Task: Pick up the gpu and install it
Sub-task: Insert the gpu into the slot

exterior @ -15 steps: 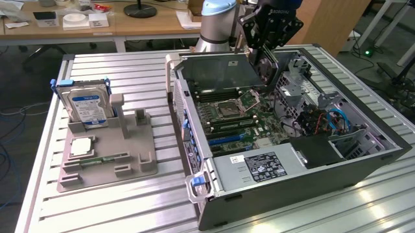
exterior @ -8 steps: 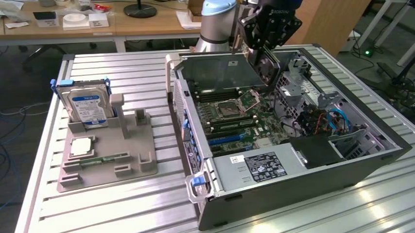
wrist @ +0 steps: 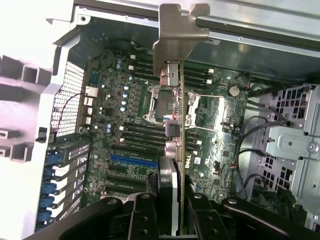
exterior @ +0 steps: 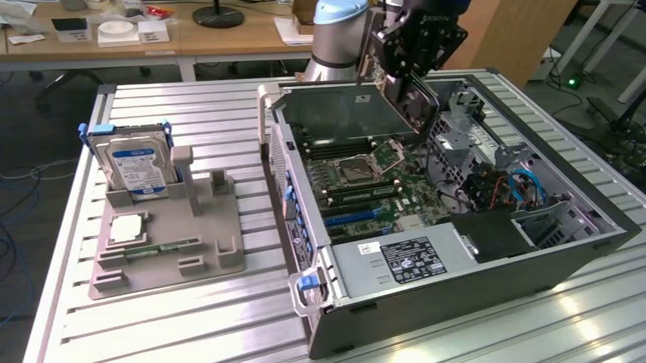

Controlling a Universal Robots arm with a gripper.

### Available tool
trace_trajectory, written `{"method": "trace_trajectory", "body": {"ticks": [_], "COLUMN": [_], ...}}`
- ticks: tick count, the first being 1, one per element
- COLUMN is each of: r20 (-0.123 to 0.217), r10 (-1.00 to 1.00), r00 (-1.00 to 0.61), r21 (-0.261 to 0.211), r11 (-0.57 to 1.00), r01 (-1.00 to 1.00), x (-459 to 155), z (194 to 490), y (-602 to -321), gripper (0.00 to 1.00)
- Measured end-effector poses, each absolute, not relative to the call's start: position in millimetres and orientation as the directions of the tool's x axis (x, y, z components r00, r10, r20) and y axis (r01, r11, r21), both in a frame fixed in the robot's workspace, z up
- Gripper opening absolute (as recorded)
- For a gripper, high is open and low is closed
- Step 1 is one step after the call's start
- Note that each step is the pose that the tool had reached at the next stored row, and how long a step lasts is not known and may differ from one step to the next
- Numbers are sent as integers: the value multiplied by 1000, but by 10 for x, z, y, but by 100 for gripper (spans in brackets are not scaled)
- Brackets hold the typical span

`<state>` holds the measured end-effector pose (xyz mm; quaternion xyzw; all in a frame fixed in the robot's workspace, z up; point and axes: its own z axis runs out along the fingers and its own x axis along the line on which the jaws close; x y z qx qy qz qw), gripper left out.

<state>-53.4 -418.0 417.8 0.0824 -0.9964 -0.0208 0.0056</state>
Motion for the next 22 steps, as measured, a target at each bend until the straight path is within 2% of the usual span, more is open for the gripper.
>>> {"method": "trace_trajectory", "body": {"ticks": [22], "r20": [8], "r10": [-333], "r00": [-943], "r21": [41], "r11": [942], "r01": [-332], "x": [-531], "z": [4178], "y": [-4187], "gripper": [28]}}
